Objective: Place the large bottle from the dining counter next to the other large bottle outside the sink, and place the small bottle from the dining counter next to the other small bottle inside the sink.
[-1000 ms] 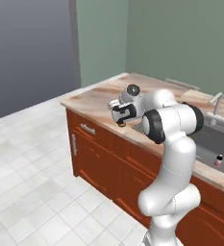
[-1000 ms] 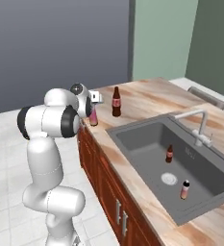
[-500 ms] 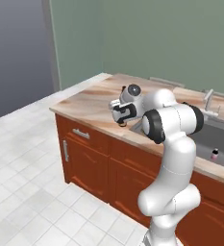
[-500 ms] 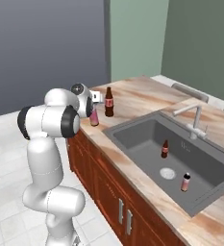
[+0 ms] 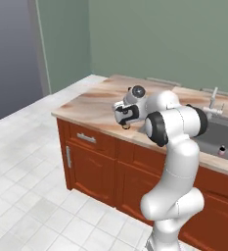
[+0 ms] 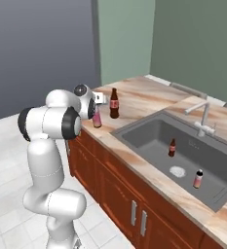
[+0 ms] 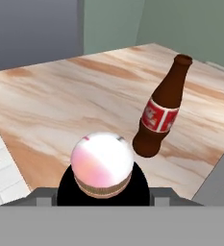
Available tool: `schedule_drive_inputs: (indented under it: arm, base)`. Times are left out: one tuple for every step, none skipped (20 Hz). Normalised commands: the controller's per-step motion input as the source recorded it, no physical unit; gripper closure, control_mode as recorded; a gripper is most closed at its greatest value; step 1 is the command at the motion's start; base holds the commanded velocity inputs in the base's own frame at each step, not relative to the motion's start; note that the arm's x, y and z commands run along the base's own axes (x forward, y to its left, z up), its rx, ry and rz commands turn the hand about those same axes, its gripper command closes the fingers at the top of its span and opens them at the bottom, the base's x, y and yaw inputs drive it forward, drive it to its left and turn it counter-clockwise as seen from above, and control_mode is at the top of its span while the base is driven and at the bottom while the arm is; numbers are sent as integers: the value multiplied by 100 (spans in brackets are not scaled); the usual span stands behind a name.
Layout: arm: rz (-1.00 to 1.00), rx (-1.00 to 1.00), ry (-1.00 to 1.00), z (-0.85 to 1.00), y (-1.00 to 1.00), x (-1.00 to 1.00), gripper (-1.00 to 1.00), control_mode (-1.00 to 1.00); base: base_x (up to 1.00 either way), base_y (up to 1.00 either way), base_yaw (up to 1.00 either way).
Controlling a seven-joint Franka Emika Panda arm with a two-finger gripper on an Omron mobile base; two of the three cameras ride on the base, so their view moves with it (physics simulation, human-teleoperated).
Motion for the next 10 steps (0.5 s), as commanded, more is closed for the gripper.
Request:
schedule_drive_inputs:
  arm:
    - [0, 0, 0, 0, 0, 0, 100, 100]
    - [0, 0, 0, 0, 0, 0, 100, 100]
    - [0, 0, 0, 0, 0, 0, 100, 100]
    - [0, 0, 0, 0, 0, 0, 100, 100]
    - [0, 0, 0, 0, 0, 0, 100, 100]
    - [0, 0, 0, 0, 0, 0, 100, 100]
    - [0, 0, 0, 0, 0, 0, 100, 100]
    - [0, 0, 0, 0, 0, 0, 100, 100]
    - [0, 0, 0, 0, 0, 0, 100, 100]
    - [0, 0, 0, 0, 0, 0, 100, 100]
  base:
    - [0, 57, -22]
    - [0, 49, -22]
    - [0, 44, -22]
    - [0, 39, -23]
    - [0, 38, -23]
    - [0, 35, -23]
    - [0, 34, -24]
    - [0, 30, -25]
    - [0, 29, -25]
    - [0, 25, -24]
